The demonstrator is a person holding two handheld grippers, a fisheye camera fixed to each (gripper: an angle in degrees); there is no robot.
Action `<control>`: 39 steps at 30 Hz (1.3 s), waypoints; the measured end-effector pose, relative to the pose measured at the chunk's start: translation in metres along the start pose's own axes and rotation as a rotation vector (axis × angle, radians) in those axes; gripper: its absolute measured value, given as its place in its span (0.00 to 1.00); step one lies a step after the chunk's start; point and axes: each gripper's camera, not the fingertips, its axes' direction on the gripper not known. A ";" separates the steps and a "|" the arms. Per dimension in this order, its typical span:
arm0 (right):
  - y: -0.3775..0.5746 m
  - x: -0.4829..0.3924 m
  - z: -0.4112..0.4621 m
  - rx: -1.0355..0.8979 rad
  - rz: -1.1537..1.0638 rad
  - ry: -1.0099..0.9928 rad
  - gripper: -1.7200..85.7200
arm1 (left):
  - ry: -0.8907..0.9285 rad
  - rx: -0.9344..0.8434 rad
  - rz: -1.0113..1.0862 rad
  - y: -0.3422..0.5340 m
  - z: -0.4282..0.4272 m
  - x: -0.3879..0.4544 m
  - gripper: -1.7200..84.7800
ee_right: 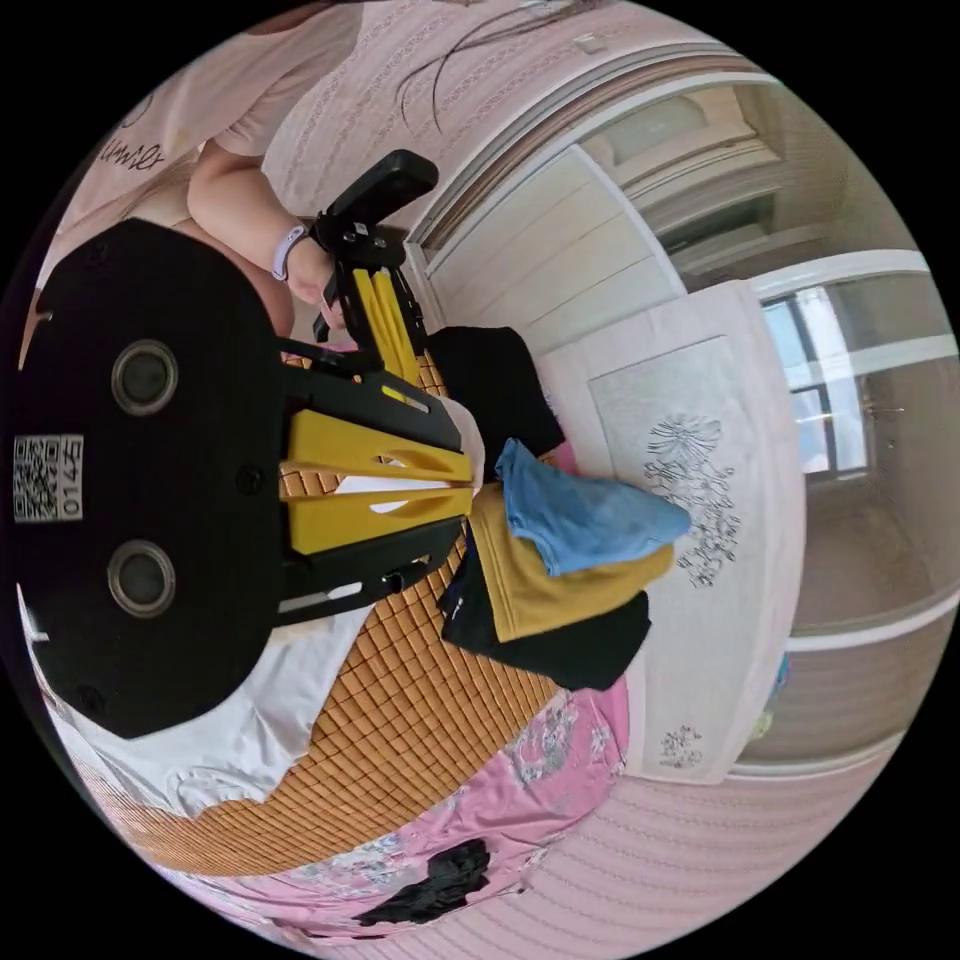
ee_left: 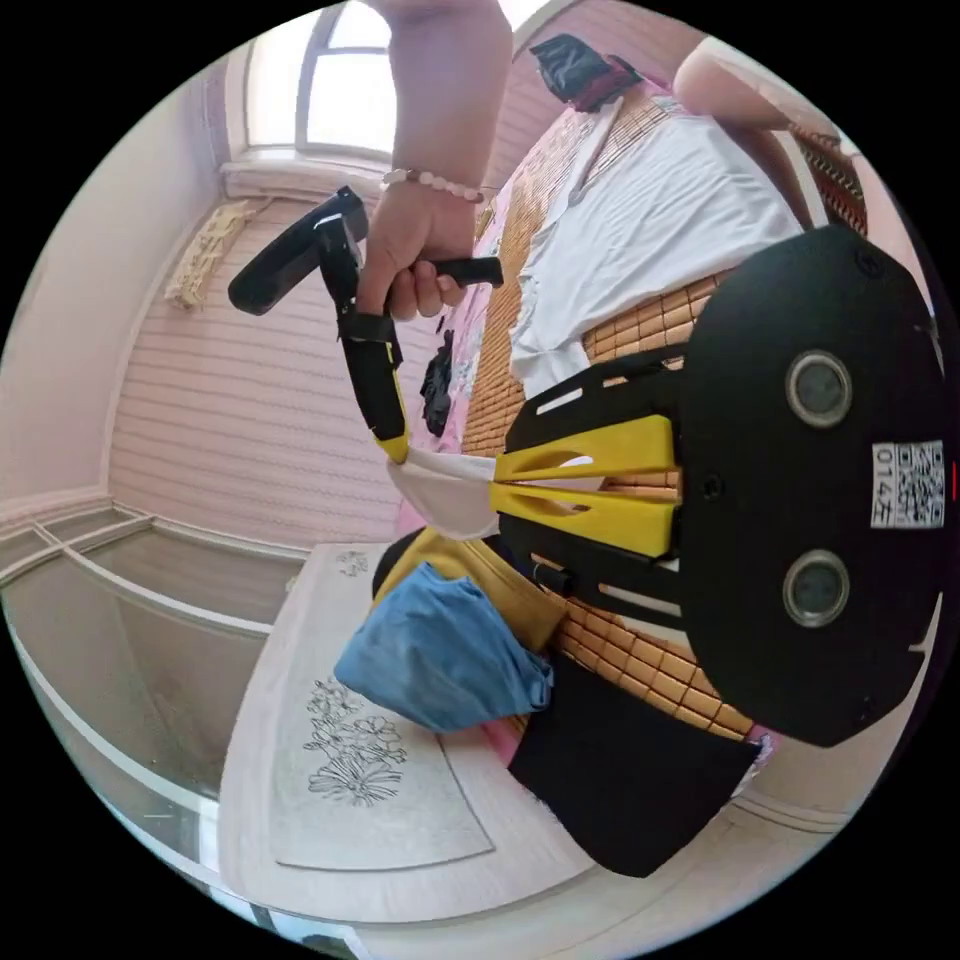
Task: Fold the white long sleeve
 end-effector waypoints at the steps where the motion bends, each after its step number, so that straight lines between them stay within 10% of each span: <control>1: 0.028 0.010 -0.054 0.072 0.029 0.035 0.02 | 0.064 0.056 0.090 -0.018 -0.004 0.035 0.01; 6: 0.192 0.024 -0.246 0.220 0.239 0.196 0.03 | 0.466 0.201 0.254 -0.066 -0.016 0.170 0.01; 12: 0.445 0.020 -0.302 -0.023 0.717 0.504 0.06 | 0.917 -0.162 0.340 -0.006 0.033 0.325 0.02; 23: 0.572 0.055 -0.249 -0.092 0.814 0.435 0.11 | 0.703 -0.570 0.343 0.068 0.113 0.361 0.04; 39: 0.352 0.284 -0.024 -0.082 0.365 0.282 0.15 | 0.364 -0.600 0.541 0.022 0.303 0.370 0.10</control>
